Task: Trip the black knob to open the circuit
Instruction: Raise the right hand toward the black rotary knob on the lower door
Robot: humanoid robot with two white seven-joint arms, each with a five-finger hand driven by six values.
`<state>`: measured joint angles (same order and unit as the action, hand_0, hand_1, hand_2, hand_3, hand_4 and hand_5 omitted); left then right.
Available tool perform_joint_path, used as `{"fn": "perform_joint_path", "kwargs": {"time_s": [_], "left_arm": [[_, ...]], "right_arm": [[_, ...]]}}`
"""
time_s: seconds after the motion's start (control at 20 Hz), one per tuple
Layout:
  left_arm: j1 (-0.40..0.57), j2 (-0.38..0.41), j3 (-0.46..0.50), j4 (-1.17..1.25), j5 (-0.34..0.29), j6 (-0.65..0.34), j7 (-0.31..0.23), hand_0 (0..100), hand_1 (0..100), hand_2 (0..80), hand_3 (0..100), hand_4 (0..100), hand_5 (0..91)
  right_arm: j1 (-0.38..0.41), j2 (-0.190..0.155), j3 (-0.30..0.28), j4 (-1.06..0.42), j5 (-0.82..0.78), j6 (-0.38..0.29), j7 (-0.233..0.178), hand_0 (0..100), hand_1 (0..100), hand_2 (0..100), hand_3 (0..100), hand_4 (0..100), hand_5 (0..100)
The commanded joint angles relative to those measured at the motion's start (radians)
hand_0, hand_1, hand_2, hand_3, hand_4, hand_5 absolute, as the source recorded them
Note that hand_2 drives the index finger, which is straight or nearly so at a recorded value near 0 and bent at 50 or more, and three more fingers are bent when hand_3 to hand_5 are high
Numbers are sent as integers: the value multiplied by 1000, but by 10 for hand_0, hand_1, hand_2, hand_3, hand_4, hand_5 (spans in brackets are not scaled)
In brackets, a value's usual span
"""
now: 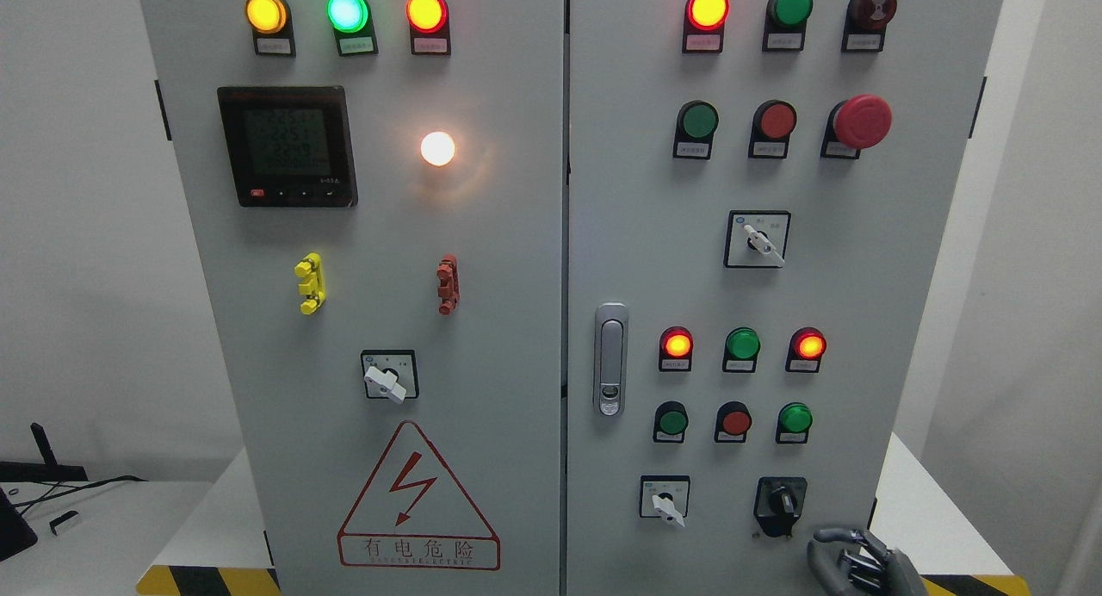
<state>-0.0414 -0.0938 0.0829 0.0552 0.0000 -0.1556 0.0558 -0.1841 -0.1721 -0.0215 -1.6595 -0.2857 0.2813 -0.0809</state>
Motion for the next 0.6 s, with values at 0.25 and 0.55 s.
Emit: {"fn": "perform_joint_path", "kwargs": {"time_s": [0.25, 0.55], "left_arm": [[0, -1, 0, 0, -31, -1, -1, 120, 389, 0, 0, 0, 0], [0, -1, 0, 0, -31, -1, -1, 120, 389, 0, 0, 0, 0]], "right_arm": [[-5, 5, 6, -34, 16, 1, -10, 494, 842, 473, 1000, 969, 881], [3, 8, 29, -39, 16, -1, -14, 494, 839, 473, 1000, 970, 881]]}}
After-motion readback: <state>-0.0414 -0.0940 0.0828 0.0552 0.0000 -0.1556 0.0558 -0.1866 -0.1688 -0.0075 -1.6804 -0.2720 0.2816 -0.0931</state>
